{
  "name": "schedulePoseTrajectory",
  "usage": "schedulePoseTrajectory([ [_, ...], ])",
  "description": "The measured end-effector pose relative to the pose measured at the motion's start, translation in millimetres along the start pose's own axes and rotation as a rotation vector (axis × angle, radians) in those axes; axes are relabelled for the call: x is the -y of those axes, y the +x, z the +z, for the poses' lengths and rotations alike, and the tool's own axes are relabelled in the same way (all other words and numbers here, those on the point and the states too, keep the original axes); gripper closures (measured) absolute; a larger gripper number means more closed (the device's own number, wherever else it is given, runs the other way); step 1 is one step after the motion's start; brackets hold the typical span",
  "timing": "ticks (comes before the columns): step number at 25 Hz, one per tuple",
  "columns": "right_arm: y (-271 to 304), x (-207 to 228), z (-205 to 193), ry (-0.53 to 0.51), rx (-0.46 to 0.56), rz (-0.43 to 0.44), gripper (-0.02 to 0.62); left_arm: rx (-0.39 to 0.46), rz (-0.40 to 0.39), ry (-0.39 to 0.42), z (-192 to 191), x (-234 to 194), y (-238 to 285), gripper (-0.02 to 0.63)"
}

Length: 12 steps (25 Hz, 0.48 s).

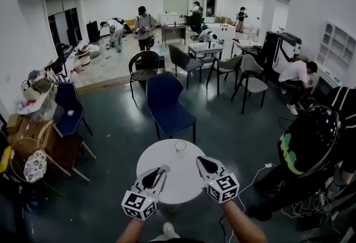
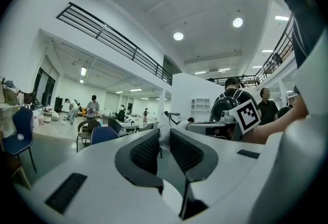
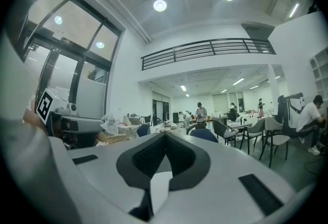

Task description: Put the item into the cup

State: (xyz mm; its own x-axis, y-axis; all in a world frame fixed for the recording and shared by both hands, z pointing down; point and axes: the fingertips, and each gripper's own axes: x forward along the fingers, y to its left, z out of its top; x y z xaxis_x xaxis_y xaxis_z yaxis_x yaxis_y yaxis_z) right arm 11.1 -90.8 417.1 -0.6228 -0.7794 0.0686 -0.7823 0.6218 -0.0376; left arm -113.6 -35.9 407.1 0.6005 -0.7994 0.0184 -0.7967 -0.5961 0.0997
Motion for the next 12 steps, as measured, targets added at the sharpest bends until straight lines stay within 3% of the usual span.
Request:
schedulePoseTrajectory([
  [12,68,-2,-3,0.007,-0.007,-0.019,0.578,-0.009,-0.009,-0.004,-4,-72,15,0.535],
])
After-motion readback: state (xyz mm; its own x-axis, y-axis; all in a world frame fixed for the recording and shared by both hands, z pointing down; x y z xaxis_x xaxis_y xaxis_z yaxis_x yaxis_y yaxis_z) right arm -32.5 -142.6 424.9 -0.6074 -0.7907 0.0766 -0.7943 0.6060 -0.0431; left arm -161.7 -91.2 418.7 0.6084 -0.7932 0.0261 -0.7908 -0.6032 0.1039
